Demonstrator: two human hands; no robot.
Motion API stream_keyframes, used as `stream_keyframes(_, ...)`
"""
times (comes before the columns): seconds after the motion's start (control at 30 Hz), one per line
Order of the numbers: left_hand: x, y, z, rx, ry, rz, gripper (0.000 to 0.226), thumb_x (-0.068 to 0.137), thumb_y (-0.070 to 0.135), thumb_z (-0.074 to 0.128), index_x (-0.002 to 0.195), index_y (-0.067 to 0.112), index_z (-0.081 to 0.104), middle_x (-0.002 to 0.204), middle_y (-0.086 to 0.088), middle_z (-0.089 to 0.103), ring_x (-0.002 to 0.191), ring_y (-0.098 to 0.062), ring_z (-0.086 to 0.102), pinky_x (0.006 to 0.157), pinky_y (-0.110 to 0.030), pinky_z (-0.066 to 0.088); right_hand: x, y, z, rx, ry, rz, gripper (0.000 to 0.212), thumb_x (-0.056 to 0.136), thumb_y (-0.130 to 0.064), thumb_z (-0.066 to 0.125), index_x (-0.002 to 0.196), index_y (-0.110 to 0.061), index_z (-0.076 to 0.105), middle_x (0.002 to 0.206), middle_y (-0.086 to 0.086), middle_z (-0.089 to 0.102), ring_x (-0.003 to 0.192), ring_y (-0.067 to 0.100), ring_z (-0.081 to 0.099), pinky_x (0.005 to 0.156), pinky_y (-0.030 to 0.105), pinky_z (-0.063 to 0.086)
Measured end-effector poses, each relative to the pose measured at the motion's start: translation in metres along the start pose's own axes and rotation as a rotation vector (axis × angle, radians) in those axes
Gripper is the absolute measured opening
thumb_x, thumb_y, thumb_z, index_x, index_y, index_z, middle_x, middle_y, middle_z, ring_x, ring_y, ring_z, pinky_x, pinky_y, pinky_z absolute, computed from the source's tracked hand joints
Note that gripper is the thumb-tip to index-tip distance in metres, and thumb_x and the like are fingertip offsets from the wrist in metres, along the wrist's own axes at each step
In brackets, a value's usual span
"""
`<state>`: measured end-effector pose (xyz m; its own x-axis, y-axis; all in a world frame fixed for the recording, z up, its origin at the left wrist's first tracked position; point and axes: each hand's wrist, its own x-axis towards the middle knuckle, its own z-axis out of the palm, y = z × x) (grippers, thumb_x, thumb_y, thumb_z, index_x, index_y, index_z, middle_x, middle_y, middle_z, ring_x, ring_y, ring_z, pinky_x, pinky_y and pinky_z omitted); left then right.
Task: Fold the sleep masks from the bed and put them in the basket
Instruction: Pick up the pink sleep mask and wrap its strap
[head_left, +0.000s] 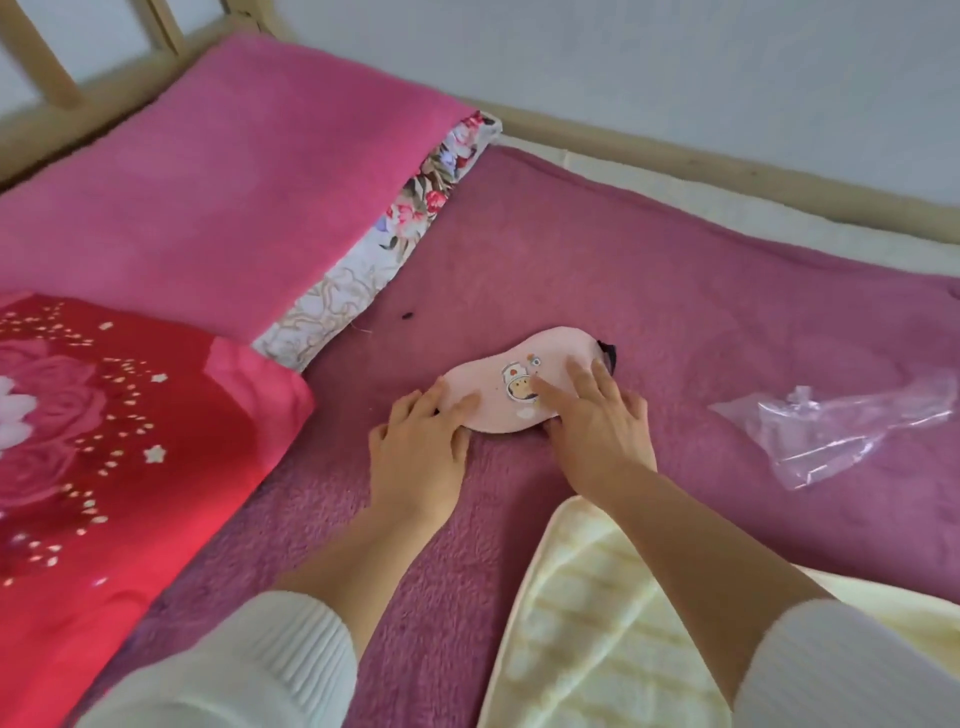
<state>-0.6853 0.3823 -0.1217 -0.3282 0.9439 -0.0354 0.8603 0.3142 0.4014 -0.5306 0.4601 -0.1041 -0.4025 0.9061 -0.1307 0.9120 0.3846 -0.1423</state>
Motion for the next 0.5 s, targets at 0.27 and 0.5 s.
stream_keyframes(0.27,-0.022,0.026,-0.063,-0.65,0.162,0.023,0.018,0.095,0.026,0.051,0.096,0.026,0.069,0.075,0.015,0.068,0.07,0.0,0.06,0.061,-0.011,0.04,-0.031,-0.004,-0.057,0.561,0.243,0.105,0.018,0.092,-0.03,0.052,0.079,-0.024,0.062,0.063,-0.011,0.06,0.068,0.018,0.056,0.078,0.028,0.026)
stream_keyframes(0.5,-0.1,0.052,-0.182,-0.947,-0.083,-0.153,0.013,0.091,0.023,0.059,0.083,0.024,0.069,0.082,-0.026,0.065,0.077,-0.04,0.066,0.073,-0.061,0.057,-0.136,-0.026,-0.167,0.903,0.009,0.248,0.008,0.083,-0.022,0.068,0.08,-0.016,0.072,0.076,0.006,0.073,0.072,0.016,0.066,0.069,0.03,0.052)
